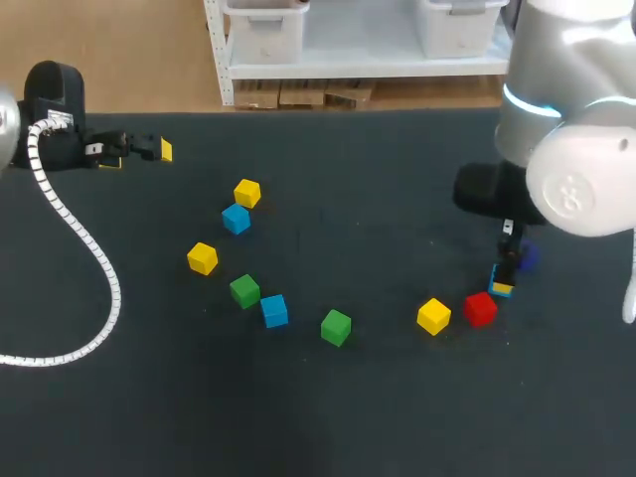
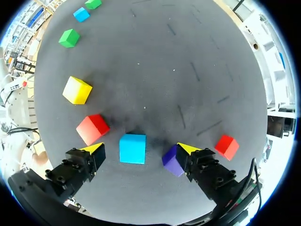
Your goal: Place the blue cubes, place green cubes on the blue cubes, place the yellow cubes on the green cubes, then place the red cubes on the yellow cubes, and place purple cube on the red cubes.
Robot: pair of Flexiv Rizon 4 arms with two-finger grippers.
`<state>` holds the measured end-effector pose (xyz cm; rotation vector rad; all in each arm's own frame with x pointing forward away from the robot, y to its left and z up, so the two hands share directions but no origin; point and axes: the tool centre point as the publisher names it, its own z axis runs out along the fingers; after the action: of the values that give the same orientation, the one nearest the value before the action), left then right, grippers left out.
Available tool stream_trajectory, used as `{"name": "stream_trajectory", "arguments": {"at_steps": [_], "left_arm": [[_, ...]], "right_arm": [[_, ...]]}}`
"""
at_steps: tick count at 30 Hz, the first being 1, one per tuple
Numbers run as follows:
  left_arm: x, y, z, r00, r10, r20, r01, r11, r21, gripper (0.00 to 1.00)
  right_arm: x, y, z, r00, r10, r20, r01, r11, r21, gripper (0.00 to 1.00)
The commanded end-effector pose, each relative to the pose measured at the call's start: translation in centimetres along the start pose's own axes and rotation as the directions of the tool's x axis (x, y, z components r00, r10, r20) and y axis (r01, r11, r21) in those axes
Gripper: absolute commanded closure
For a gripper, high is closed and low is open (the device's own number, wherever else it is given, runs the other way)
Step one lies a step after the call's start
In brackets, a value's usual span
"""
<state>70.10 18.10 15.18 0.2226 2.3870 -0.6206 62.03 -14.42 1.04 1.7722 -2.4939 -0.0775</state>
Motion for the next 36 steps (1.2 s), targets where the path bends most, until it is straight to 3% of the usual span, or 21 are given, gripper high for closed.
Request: {"name": "stream_trajectory", "arguments": {"at_steps": [1, 3, 11, 14, 17, 20, 21, 29, 36], "left_arm": [[0.1, 0.2, 0.0, 1.0, 0.003, 0.006, -0.003, 1.0, 0.011, 0.0], [0.1, 0.2, 0.0, 1.0, 0.003, 0.006, -0.003, 1.0, 0.011, 0.0], [0.1, 0.2, 0.0, 1.0, 0.003, 0.006, -0.003, 1.0, 0.011, 0.0], [0.1, 0.2, 0.0, 1.0, 0.003, 0.006, -0.003, 1.0, 0.011, 0.0], [0.1, 0.2, 0.0, 1.0, 0.003, 0.006, -0.003, 1.0, 0.011, 0.0], [0.1, 0.2, 0.0, 1.0, 0.003, 0.006, -0.003, 1.0, 0.011, 0.0], [0.1, 0.2, 0.0, 1.0, 0.003, 0.006, -0.003, 1.0, 0.011, 0.0], [0.1, 0.2, 0.0, 1.0, 0.003, 0.006, -0.003, 1.0, 0.011, 0.0], [0.1, 0.2, 0.0, 1.0, 0.003, 0.006, -0.003, 1.0, 0.011, 0.0]], "right_arm": [[-0.3, -0.5, 0.8, 1.0, -0.002, -0.007, 0.002, 1.0, -0.018, 0.27], [-0.3, -0.6, 1.0, 1.0, -0.003, -0.012, 0.002, 1.0, -0.02, 0.51], [-0.4, -0.3, 1.7, 1.0, -0.005, -0.022, 0.004, 0.999, -0.047, 0.53], [-0.2, -0.3, 1.6, 1.0, -0.002, -0.026, 0.0, 0.999, -0.044, 0.65], [-0.1, -0.3, 1.7, 1.0, 0.001, -0.027, -0.002, 0.999, -0.047, 0.66], [-0.1, -0.2, 1.7, 1.0, 0.003, -0.025, -0.004, 0.999, -0.046, 0.75], [-0.1, -0.2, 1.7, 1.0, 0.004, -0.022, -0.005, 0.999, -0.043, 0.98], [-1.4, 0.4, -0.1, 1.0, -0.023, -0.012, 0.022, 1.0, -0.016, 1.0], [-4.2, -0.6, -2.5, 0.994, -0.107, -0.039, 0.108, 0.993, 0.042, 1.0]]}}
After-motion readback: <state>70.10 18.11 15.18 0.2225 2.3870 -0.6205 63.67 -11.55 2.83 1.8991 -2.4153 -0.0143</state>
